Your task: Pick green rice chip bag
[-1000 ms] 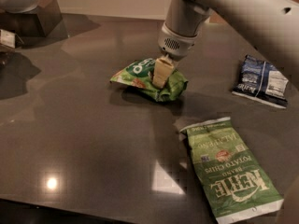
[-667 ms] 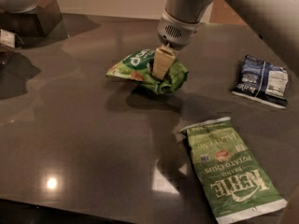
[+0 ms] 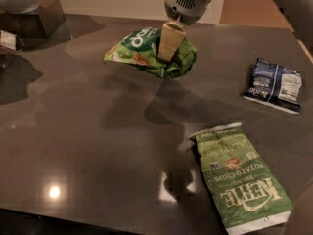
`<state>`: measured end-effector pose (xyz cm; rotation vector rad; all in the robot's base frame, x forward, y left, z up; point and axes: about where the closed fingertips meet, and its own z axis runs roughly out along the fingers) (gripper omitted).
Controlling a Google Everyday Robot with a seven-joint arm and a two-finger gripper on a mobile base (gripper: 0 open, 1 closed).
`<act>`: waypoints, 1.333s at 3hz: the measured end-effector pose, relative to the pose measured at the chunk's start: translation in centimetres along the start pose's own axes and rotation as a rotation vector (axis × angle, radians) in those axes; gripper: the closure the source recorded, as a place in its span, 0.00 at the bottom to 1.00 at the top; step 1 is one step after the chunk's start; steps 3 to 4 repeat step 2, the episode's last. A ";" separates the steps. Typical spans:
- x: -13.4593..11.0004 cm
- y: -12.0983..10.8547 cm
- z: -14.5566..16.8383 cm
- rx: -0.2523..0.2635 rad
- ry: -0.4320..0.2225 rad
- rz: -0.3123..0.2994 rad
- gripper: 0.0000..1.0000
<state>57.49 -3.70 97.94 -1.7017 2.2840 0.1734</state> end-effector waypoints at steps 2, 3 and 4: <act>-2.1 -1.5 -2.1 0.064 -0.075 -0.027 1.00; -2.1 -1.5 -2.1 0.064 -0.075 -0.027 1.00; -2.1 -1.5 -2.1 0.064 -0.075 -0.027 1.00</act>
Offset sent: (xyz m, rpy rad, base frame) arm 0.0026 -0.0006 0.0203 0.0136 -0.0311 0.0172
